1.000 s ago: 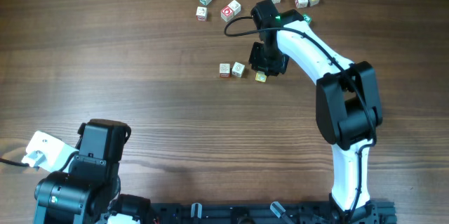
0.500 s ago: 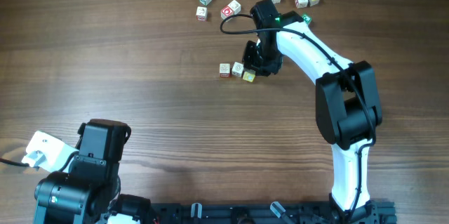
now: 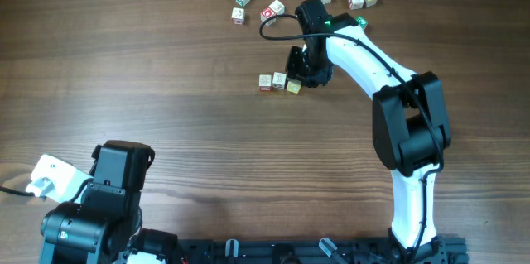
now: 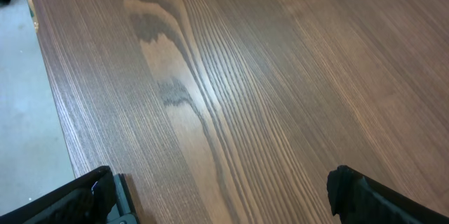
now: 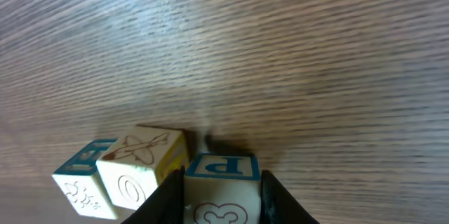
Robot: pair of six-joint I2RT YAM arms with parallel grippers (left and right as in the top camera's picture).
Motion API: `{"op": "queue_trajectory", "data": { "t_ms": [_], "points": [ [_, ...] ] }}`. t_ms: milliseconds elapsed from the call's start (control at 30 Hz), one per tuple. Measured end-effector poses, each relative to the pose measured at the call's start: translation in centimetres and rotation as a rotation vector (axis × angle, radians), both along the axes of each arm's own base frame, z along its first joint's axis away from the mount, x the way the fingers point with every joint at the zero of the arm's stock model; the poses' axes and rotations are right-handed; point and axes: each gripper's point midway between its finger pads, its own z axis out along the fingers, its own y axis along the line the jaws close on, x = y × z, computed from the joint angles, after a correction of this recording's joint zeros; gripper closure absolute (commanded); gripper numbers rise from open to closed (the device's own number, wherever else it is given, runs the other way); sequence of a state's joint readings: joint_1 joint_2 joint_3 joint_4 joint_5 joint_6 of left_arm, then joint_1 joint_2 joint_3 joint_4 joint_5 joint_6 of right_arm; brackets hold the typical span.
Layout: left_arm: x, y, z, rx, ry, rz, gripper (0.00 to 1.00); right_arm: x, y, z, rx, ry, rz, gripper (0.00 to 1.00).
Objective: Form a horizontal line
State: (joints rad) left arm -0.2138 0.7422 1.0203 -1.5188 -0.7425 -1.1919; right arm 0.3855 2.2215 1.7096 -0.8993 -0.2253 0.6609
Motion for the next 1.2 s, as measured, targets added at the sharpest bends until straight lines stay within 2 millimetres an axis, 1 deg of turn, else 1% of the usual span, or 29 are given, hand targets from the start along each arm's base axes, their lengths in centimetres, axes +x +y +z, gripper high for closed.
{"op": "queue_trajectory", "data": {
  "t_ms": [233, 300, 333, 433, 700, 933, 1200],
  "points": [
    [0.0, 0.0, 0.0, 0.000, 0.000, 0.000, 0.00, 1.4, -0.7, 0.0, -0.051, -0.074, 0.018, 0.83],
    [0.0, 0.0, 0.0, 0.000, 0.000, 0.000, 0.00, 1.5, -0.7, 0.0, -0.057, -0.081, 0.032, 0.82],
    [0.0, 0.0, 0.0, 0.000, 0.000, 0.000, 0.00, 1.5, -0.7, 0.0, -0.058, -0.084, 0.043, 0.79],
    [0.0, 0.0, 0.0, 0.000, 0.000, 0.000, 0.00, 1.5, -0.7, 0.0, -0.061, -0.088, 0.066, 0.76],
    [0.0, 0.0, 0.0, 0.000, 0.000, 0.000, 0.00, 0.8, -1.0, -0.1, -0.073, -0.065, 0.092, 0.76],
    [0.0, 0.0, 0.0, 0.000, 0.000, 0.000, 0.00, 0.6, -0.9, -0.1, -0.068, -0.059, 0.096, 0.75],
    [0.0, 0.0, 0.0, 0.000, 0.000, 0.000, 0.00, 0.6, -0.9, -0.1, -0.065, -0.057, 0.097, 0.64]
  ]
}}
